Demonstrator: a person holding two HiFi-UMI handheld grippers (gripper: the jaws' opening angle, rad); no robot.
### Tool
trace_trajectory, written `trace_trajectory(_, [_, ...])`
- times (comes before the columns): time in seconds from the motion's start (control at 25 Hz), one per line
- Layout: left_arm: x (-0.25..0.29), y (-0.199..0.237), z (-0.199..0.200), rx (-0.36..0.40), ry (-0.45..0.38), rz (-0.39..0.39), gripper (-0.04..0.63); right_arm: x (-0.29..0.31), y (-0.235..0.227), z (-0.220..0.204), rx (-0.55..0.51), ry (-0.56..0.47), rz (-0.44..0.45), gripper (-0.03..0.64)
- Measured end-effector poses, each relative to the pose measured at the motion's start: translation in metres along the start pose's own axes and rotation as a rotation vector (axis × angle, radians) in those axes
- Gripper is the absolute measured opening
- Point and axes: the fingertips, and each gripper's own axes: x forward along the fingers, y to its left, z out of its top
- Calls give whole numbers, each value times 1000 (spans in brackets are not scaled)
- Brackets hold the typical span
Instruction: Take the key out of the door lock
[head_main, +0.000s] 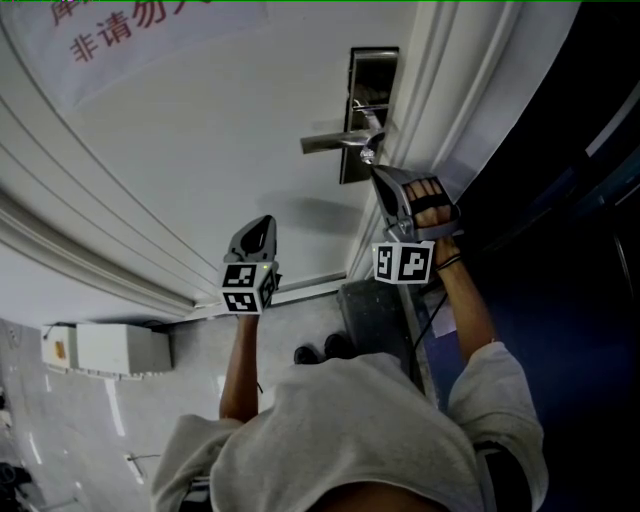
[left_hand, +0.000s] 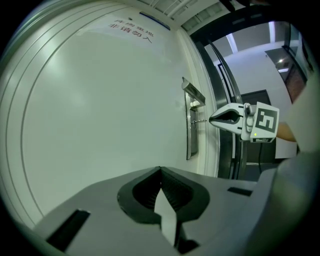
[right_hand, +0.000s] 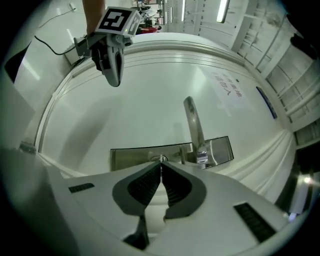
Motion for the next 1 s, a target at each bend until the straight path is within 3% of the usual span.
trace_trajectory(0.08, [1,-1,0,2,-1,-4,18,2,2,-2,0,7,22,56])
trace_trajectory(0.16, [3,-3,0,2,0,-10,18,5,6,-4,-9,16,52,164])
trace_trajectory(0.2, [3,-4,0,2,0,-12,18,7,8,-4,-22,21,58,182])
trace_trajectory(0.4, [4,-3,0,6,5,-13,18,14,4,-4,-59,28,17,178])
trace_trajectory(1.0, [3,8,-8,-8,23,14,18,42,-2,-3,-91,32,-71,43])
